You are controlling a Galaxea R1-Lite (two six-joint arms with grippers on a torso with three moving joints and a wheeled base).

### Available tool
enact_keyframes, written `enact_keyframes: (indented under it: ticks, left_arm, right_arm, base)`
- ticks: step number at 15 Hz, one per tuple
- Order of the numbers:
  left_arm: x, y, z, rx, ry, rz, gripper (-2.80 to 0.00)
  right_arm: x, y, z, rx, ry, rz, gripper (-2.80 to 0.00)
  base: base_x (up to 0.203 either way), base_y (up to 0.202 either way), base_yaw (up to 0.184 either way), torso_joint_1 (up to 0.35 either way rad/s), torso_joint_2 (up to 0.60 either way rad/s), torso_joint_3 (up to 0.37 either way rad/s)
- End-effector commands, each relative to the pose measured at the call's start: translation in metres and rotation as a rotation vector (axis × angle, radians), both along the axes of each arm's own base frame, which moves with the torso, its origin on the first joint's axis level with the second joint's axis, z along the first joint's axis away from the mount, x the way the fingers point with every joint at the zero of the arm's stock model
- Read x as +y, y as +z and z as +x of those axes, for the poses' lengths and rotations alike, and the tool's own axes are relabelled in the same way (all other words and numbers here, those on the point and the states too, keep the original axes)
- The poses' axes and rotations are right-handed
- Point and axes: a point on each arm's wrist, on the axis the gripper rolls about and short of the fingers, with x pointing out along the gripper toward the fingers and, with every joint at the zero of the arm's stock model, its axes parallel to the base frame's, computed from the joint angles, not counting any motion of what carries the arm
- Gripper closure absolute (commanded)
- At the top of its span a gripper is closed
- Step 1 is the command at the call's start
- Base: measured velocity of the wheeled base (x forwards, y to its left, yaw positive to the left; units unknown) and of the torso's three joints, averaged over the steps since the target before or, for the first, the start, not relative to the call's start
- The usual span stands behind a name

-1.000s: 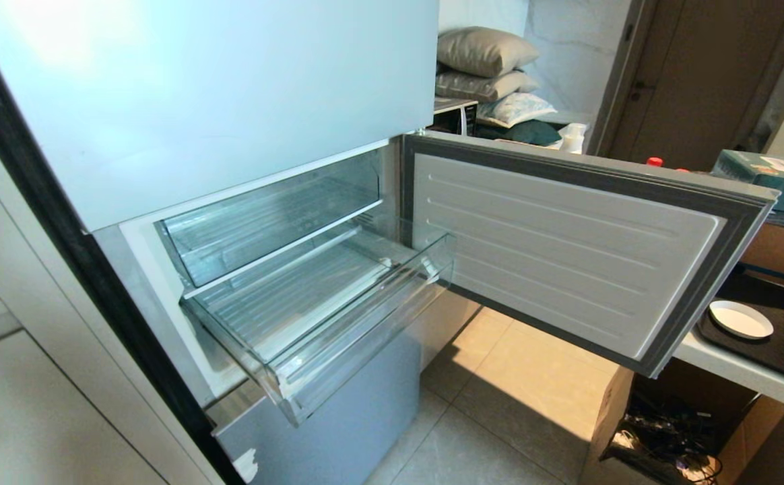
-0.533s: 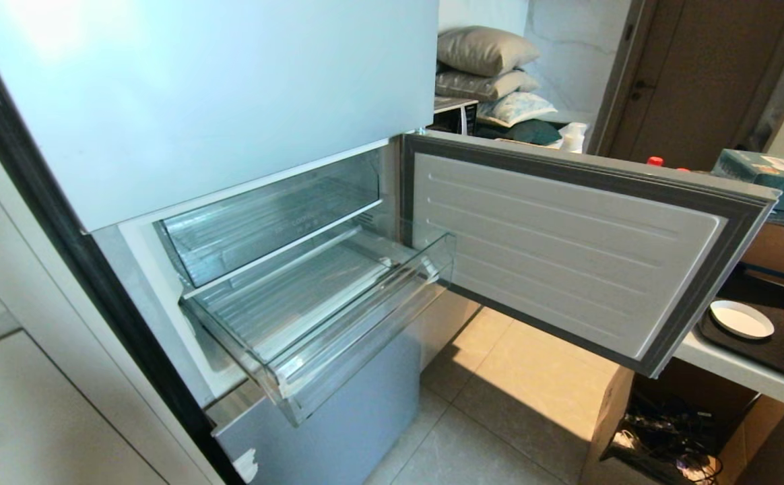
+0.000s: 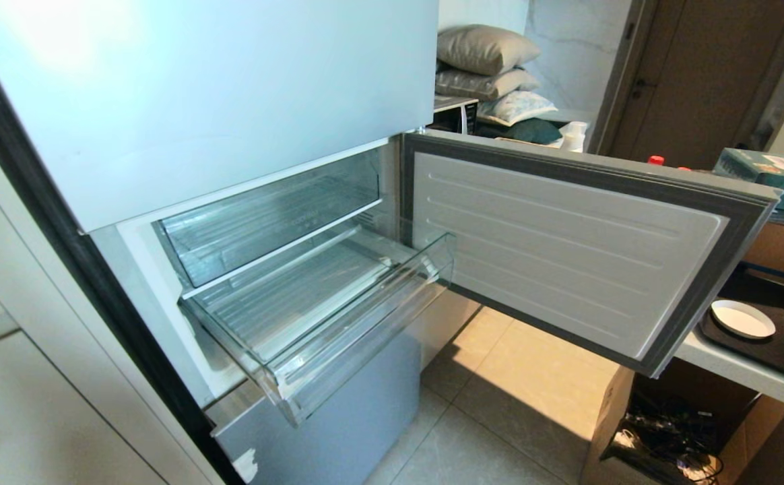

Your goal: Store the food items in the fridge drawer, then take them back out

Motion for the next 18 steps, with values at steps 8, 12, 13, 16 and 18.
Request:
enact_keyframes:
  ticks: [8,12,13,16,18]
  left_arm:
    - [0.000,0.000,0.000,0.002,0.000,0.000,0.00]
    - [0.000,0.000,0.000,0.000,0.000,0.000,0.00]
    - [0.000,0.000,0.000,0.001,0.000,0.000,0.00]
    - [0.000,0.000,0.000,0.000,0.000,0.000,0.00]
    - [0.000,0.000,0.000,0.000,0.000,0.000,0.00]
  right_arm:
    - [-0.001,-0.069,0.052,0.077,0.061,0.062,0.00]
    - [-0.002,-0.074,0.055,0.083,0.066,0.059,0.00]
    - [-0.003,-0.074,0.055,0.080,0.064,0.059,0.00]
    - [-0.006,-0.076,0.059,0.076,0.063,0.054,-2.80]
    - [-0.007,-0.076,0.062,0.070,0.062,0.049,-2.80]
  base:
    - [0.000,0.000,0.000,0.000,0.00,0.000]
    - [0.000,0.000,0.000,0.000,0.00,0.000]
    - [0.000,0.000,0.000,0.000,0.00,0.000]
    - [0.000,0.000,0.000,0.000,0.00,0.000]
    - [0.000,0.000,0.000,0.000,0.00,0.000]
